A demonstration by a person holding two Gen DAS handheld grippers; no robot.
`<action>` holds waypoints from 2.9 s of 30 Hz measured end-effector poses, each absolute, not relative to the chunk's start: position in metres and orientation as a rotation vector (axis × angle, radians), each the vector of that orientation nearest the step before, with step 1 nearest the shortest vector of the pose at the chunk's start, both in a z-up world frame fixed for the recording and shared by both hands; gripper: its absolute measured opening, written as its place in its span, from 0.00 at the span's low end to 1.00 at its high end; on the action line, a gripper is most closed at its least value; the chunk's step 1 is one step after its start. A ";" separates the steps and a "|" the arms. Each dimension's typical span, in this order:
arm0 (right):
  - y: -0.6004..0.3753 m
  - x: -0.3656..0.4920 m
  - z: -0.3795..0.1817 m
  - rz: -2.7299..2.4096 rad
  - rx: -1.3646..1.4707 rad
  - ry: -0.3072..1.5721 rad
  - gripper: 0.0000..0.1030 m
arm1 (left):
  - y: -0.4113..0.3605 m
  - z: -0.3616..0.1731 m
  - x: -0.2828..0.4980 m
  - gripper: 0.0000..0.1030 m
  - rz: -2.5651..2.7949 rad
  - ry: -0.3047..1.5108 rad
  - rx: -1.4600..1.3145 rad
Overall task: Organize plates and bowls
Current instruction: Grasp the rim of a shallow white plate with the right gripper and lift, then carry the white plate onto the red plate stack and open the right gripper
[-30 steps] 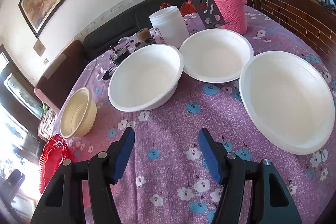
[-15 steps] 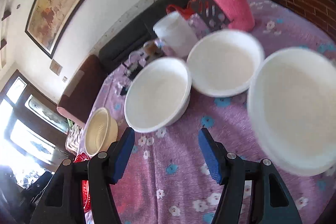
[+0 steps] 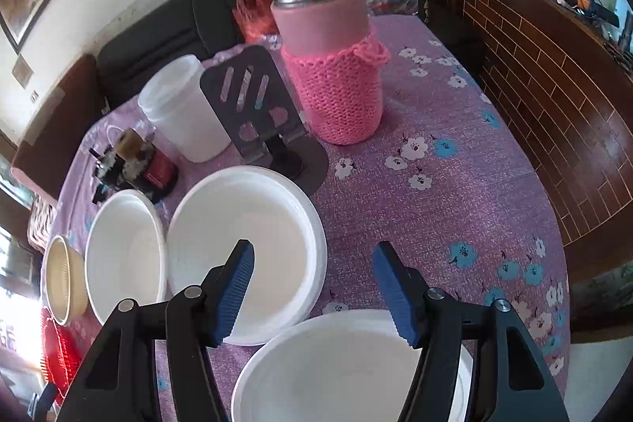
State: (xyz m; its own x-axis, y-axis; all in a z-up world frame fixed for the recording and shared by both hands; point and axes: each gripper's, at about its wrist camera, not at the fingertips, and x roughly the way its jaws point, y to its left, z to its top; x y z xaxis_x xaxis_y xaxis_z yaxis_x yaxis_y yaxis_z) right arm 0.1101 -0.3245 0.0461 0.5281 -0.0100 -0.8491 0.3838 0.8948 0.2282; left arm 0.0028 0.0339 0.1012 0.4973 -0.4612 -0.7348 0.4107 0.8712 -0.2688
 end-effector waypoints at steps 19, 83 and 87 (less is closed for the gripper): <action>-0.336 0.157 0.001 -0.037 0.304 1.200 0.13 | -0.155 0.098 0.144 0.80 -0.721 1.057 0.065; 0.105 0.114 0.048 0.408 0.193 1.080 0.11 | 0.273 0.072 0.065 0.35 -0.142 1.029 -0.364; 0.101 0.126 0.025 0.390 0.210 1.127 0.11 | 0.275 0.059 0.071 0.36 -0.142 1.055 -0.366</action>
State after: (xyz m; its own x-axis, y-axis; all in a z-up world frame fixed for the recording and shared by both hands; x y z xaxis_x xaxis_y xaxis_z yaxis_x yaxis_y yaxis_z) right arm 0.1261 0.1013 0.0247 0.3713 0.4057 -0.8352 -0.1967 0.9134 0.3563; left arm 0.0708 0.2755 0.0591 0.4908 -0.2875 -0.8225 -0.0593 0.9308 -0.3608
